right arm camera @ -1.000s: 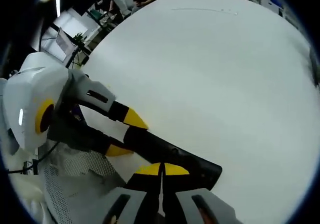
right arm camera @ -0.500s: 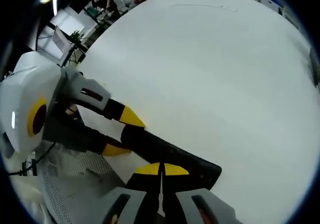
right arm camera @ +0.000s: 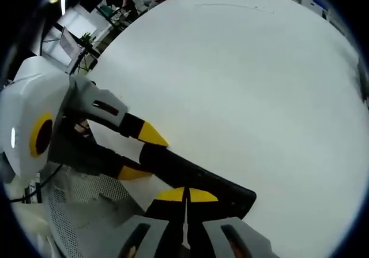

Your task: Press the specified remote control buttons in sequence, fully releasing each button before pressing the next.

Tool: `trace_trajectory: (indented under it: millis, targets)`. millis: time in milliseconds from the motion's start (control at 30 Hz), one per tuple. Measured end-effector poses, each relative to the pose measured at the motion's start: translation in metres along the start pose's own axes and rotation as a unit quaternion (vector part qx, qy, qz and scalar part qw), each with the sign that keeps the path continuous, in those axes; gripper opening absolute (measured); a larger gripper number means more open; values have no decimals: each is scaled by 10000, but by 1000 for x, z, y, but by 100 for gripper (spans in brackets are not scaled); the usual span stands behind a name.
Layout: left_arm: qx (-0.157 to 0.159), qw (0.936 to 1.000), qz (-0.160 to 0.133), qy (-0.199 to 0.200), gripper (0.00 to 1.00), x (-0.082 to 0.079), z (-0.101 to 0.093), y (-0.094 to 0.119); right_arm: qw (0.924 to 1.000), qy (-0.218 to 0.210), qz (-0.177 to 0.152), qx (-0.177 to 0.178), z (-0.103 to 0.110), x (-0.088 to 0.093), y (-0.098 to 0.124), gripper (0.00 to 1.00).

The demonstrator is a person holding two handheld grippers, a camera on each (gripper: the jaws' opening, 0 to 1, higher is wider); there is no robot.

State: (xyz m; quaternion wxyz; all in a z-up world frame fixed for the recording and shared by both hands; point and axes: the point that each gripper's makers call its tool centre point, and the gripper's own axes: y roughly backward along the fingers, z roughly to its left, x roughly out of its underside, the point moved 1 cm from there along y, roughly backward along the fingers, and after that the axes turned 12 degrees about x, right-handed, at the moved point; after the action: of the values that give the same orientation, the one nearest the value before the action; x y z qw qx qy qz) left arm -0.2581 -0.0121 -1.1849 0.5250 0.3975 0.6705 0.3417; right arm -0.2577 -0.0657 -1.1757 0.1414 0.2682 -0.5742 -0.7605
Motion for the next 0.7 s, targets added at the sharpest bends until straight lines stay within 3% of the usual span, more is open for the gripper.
trace_trajectory:
  millis: [100,233,700]
  targets:
    - [-27,10000,1,13,22,0,0,0,9992,-358,-28,-178,0,-1,-1,0]
    - [-27,10000,32,19,22,0,0,0,9984,-481,-17,-301,-3,0,-1,0]
    - [-15,10000,16,21,22,-1,1,0,9980,-524,34,-337,-4,0,-3,0]
